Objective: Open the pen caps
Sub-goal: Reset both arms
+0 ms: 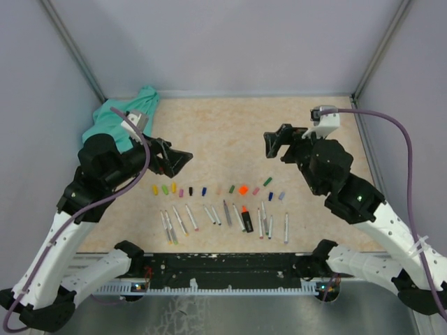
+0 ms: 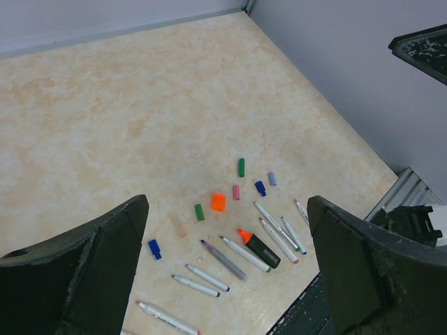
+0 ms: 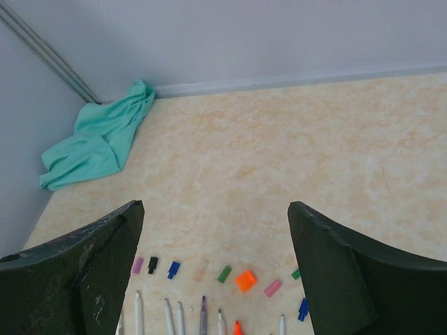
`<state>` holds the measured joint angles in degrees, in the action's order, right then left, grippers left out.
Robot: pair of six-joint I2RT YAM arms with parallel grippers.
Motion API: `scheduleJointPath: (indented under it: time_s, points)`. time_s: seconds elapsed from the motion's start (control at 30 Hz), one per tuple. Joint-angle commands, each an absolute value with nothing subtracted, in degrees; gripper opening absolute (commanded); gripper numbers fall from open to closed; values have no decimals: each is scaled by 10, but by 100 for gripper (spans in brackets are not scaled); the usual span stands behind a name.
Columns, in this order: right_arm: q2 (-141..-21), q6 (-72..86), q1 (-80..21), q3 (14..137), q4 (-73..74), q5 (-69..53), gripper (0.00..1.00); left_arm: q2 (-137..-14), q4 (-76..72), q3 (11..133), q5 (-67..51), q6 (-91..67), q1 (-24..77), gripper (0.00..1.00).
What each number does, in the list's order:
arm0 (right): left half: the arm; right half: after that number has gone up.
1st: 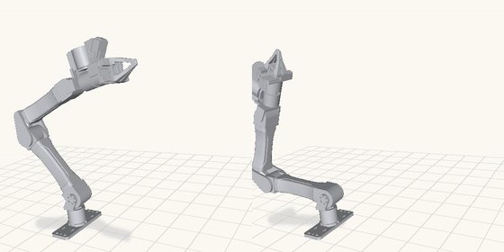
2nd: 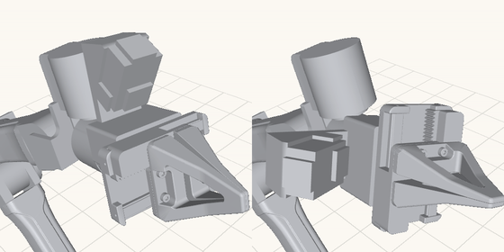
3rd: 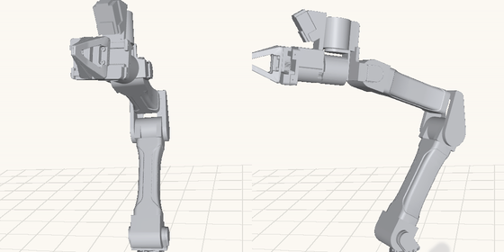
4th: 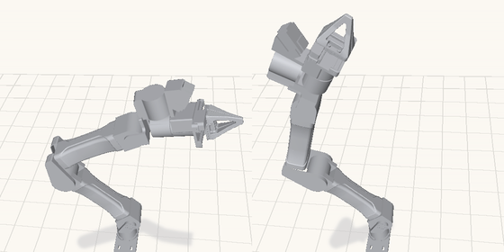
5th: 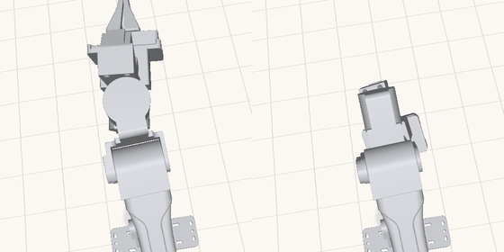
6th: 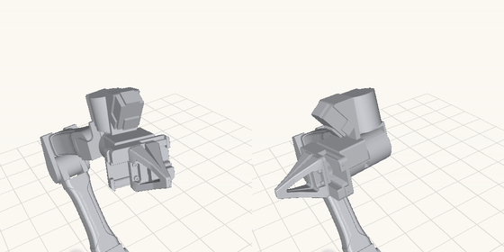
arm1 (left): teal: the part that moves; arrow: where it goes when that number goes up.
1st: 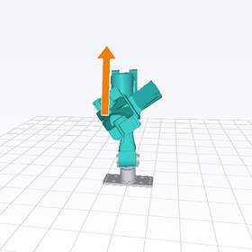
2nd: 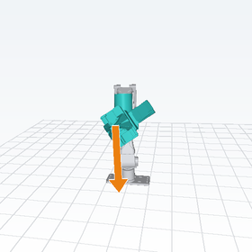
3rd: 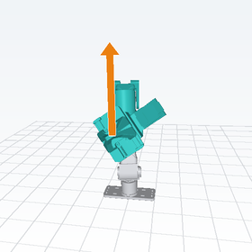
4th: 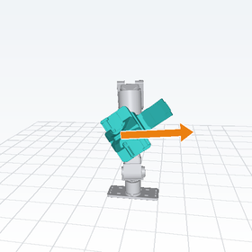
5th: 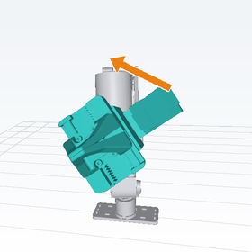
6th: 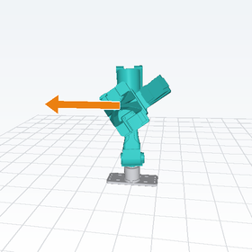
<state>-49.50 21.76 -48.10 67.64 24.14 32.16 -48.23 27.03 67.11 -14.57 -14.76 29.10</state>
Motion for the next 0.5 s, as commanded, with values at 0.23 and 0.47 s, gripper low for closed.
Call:
scheduleJointPath:
  time_s: [0.23, 0.47]
  points:
    - [-450, 214, -480, 652, 226, 347, 85, -469, 256, 654, -153, -158, 288, 99]
    - [-426, 198, -479, 639, 216, 345, 85, -462, 252, 653, -155, -164, 288, 99]
